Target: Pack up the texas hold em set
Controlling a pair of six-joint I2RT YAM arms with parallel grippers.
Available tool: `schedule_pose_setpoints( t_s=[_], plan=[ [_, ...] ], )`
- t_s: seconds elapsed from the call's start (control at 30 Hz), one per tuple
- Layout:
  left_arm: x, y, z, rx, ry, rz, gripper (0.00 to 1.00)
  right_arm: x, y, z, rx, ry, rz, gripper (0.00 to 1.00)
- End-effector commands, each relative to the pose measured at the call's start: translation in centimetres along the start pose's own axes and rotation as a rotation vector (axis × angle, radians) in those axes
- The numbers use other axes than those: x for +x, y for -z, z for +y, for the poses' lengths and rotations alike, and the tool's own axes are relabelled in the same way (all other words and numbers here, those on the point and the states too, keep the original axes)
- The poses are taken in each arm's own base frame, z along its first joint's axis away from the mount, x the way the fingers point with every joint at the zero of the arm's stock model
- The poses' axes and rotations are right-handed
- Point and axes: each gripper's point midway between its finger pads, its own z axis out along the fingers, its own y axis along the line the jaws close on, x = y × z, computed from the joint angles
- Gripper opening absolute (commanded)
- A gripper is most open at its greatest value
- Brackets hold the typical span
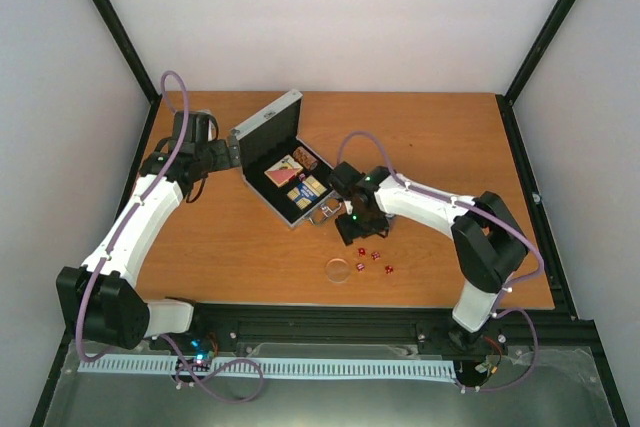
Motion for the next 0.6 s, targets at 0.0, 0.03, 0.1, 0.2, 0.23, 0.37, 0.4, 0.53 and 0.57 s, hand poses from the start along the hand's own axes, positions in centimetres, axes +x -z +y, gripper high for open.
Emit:
schedule_pose_setpoints(
  t_s=[0.0, 0.03, 0.1, 0.2, 0.23, 0.37, 0.4, 0.53, 0.57],
  plan=[
    [-1.3, 0.9, -0.4, 0.019, -0.010, -0.031, 1.00, 1.6, -0.2, 0.5, -0.003, -0.017, 0.002, 0.67],
    [-1.2, 0.9, -0.4, 0.020, -0.011, -0.030, 1.00, 2.0, -0.5, 0.5, 0.001, -0.016, 0.011, 0.67],
    [-1.2, 0.9, -0.4, 0.021, -0.010, -0.030, 1.00, 2.7, -1.1, 0.5, 0.004, -0.020, 0.026, 0.67],
    [-1.3, 0.9, -0.4, 0.021, -0.012, -0.030, 1.00, 3.0, -1.7, 0.3, 0.011, -0.024, 0.035, 0.66],
    [-1.2, 0.8, -0.4, 0.019, -0.013, -0.029, 1.00, 3.0, -1.9, 0.3, 0.015, -0.024, 0.038, 0.64],
    [-1.2, 0.8, -0.3, 0.012, -0.018, -0.028, 1.00, 3.3, -2.7, 0.2, 0.021, -0.022, 0.056, 0.61],
    [-1.2, 0.8, -0.3, 0.011, -0.018, -0.028, 1.00, 3.4, -2.9, 0.2, 0.021, -0.021, 0.059, 0.61],
    [-1.2, 0.7, -0.2, 0.010, -0.017, -0.026, 1.00, 3.6, -3.6, 0.2, 0.019, -0.020, 0.079, 0.60],
    [-1.1, 0.7, -0.2, 0.009, -0.017, -0.025, 1.00, 3.7, -3.7, 0.2, 0.020, -0.022, 0.084, 0.60]
  ],
)
